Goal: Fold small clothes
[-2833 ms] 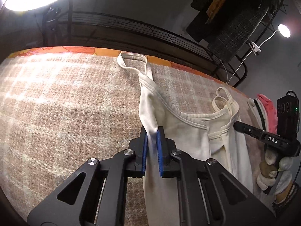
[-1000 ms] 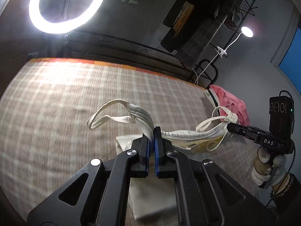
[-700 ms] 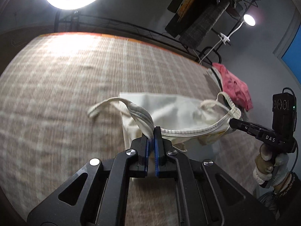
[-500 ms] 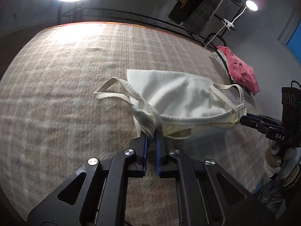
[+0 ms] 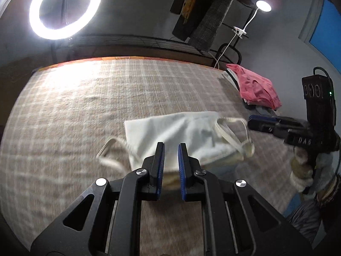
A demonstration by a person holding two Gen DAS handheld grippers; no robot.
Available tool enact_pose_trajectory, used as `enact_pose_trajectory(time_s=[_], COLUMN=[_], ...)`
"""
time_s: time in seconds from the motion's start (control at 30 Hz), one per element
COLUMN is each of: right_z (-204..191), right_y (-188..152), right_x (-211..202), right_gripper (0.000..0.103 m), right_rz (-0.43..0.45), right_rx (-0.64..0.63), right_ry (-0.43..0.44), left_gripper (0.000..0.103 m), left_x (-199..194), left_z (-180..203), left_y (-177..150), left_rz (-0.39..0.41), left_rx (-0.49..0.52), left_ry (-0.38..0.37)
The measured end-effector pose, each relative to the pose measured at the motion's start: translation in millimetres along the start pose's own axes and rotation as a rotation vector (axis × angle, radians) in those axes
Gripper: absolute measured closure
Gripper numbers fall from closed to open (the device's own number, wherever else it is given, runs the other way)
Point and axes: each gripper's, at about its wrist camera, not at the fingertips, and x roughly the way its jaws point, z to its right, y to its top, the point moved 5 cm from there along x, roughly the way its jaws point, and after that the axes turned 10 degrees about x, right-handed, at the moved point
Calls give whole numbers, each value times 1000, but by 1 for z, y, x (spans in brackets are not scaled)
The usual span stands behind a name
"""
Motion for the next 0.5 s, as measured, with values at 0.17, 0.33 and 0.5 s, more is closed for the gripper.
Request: enact_pose_trajectory(time_s=[0.17,0.33,0.5], right_z=[-2,17,28], right_y=[10,-24,-78], right_x=[53,63,44], right_gripper=[74,74,77], right_rz=[-102,-203,-250], right_rx=[11,55,75], right_ry=[-77,-114,-92], left_gripper=[93,93,93], left_x=[61,62,33], left_z=[-17,-16,-10], left_y=[3,-40,-84], left_rz=[-166,-243,-254], left_rx=[-53,-31,4], left_ry=[-28,-33,-26])
